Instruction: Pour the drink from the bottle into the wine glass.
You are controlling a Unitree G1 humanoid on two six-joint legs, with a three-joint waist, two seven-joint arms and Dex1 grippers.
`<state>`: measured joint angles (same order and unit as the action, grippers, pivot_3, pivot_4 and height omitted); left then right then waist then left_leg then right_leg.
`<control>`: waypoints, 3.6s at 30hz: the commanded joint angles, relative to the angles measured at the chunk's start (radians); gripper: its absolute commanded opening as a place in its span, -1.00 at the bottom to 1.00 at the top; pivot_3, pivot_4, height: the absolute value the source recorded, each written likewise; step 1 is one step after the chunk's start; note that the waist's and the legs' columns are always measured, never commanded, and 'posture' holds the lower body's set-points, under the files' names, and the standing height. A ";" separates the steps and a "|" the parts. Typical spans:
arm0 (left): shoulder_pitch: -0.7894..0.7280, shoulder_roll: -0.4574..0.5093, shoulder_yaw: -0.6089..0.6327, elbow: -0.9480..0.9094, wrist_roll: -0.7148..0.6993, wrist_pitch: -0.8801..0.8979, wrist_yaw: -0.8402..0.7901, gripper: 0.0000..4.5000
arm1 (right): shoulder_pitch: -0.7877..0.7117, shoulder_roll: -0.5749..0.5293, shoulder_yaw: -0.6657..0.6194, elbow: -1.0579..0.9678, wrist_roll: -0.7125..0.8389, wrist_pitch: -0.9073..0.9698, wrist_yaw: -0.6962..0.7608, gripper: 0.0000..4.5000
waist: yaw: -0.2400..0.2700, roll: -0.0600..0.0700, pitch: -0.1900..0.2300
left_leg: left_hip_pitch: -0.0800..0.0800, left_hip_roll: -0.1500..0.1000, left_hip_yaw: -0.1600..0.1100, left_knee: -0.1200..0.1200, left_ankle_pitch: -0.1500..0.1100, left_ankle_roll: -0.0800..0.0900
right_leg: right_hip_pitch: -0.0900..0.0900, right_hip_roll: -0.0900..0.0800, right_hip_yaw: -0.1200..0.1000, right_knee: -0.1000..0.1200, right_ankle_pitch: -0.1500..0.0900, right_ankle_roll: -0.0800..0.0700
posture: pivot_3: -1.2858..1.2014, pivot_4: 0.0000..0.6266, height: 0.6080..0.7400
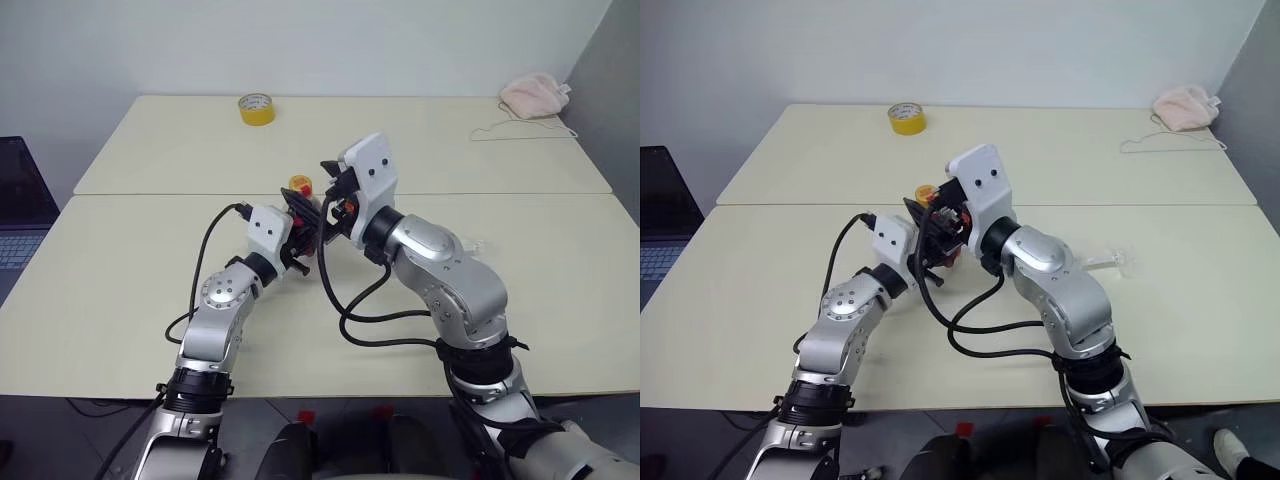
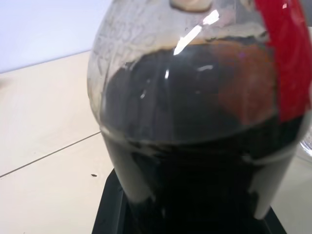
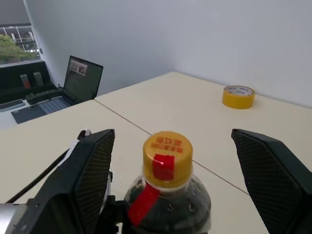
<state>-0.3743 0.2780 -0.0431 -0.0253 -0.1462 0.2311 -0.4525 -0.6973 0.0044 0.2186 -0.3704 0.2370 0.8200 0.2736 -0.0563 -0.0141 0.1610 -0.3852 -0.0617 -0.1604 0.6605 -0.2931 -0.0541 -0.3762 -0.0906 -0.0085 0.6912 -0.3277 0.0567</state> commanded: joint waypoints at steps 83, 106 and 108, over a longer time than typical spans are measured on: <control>-0.005 -0.036 0.002 -0.065 -0.003 0.015 0.009 -0.62 | -0.008 -0.107 0.006 0.150 -0.065 -0.307 0.157 1.00 | 0.000 0.000 0.000 | 0.000 0.000 0.000 0.001 0.000 0.000 | 0.000 0.000 0.000 0.001 0.000 0.000 | 0.03 -0.52 1.00; -0.006 -0.037 0.013 -0.046 -0.004 0.004 0.010 -0.62 | -0.003 -0.172 -0.085 0.170 -0.090 -0.281 0.114 1.00 | 0.000 0.000 0.000 | 0.000 0.000 0.000 0.001 0.000 0.000 | 0.000 0.000 0.000 0.001 0.000 0.000 | 0.03 -0.52 1.00; -0.007 -0.037 0.016 -0.045 -0.004 0.004 0.013 -0.62 | 0.005 -0.186 -0.089 0.162 -0.085 -0.275 0.114 1.00 | 0.000 0.000 0.000 | 0.000 0.000 0.000 0.001 0.000 0.000 | 0.000 0.000 0.000 0.001 0.000 0.000 | 0.03 -0.52 1.00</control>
<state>-0.3674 0.2369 -0.0589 -0.0347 -0.1377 0.2756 -0.4479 -0.6941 -0.1515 0.2195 -0.1847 0.1645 0.5379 0.4147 -0.0564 -0.0141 0.1610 -0.3854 -0.0616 -0.1600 0.6611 -0.2931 -0.0542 -0.3762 -0.0906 -0.0088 0.6919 -0.3277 0.0567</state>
